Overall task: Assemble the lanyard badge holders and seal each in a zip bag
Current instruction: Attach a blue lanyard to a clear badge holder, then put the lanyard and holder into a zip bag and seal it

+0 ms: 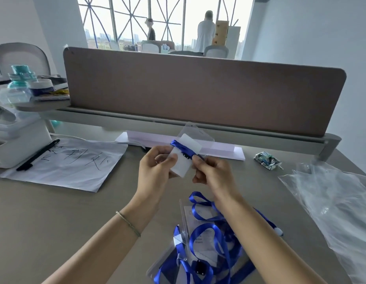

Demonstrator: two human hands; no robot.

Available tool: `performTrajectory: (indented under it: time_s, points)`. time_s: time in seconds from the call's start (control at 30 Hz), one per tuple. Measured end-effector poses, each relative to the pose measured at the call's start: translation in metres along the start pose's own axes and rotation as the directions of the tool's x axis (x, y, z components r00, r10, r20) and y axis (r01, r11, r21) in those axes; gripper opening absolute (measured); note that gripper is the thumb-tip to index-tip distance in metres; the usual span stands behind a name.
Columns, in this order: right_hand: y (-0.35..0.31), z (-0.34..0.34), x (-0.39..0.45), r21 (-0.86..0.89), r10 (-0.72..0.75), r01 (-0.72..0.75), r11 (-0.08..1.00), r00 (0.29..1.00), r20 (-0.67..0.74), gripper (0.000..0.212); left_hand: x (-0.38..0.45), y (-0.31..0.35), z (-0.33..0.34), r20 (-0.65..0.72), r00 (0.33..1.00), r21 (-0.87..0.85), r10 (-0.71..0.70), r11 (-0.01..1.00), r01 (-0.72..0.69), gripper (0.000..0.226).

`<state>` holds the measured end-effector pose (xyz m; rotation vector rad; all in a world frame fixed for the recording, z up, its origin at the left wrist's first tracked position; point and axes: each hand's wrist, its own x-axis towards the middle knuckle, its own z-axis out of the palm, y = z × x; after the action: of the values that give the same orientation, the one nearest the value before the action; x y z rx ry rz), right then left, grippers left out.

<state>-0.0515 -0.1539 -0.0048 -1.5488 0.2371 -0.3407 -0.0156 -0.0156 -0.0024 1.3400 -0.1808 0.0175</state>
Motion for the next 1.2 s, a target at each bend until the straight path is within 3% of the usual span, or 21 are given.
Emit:
performTrajectory:
  time_s: [0.13,0.23,0.33,0.5,0.8,1.0,1.13,1.2]
  points:
    - [-0.001,-0.023,-0.003,-0.136,-0.108,0.107,0.985,0.994,0.006,0.026,-0.010,0.001,0.009,0.146,0.988,0.247,0.044,0.966,-0.080,0.008]
    - [-0.005,-0.056,-0.018,-0.149,-0.122,0.120,0.982,0.992,-0.008,0.027,-0.017,0.004,0.027,0.278,0.960,0.561,0.009,0.810,-0.170,0.024]
    - [-0.012,-0.103,-0.037,-0.199,-0.137,0.120,0.973,0.988,-0.075,0.032,-0.030,0.006,0.055,0.356,0.934,0.686,0.032,0.670,-0.284,0.038]
    - [-0.016,-0.190,-0.078,-0.288,-0.187,0.108,0.952,0.946,-0.264,0.034,-0.066,-0.003,0.117,0.551,0.833,0.651,0.043,0.602,-0.462,0.022]
    - [-0.007,-0.299,-0.160,-0.213,-0.167,0.052,0.976,0.804,-0.571,0.033,-0.131,-0.040,0.212,0.748,0.659,0.522,0.079,0.543,-0.657,0.011]
    - [-0.007,-0.339,-0.187,-0.086,-0.140,0.112,0.990,0.708,-0.692,0.034,-0.162,-0.059,0.248,0.857,0.508,0.419,0.083,0.461,-0.782,0.038]
    - [0.002,-0.352,-0.198,0.006,-0.049,0.074,0.997,0.707,-0.706,0.034,-0.170,-0.066,0.260,0.862,0.502,0.458,0.069,0.318,-0.830,0.034]
    - [0.001,-0.353,-0.204,0.034,0.001,0.029,0.999,0.750,-0.662,0.035,-0.170,-0.069,0.262,0.837,0.540,0.488,0.085,0.329,-0.808,0.022]
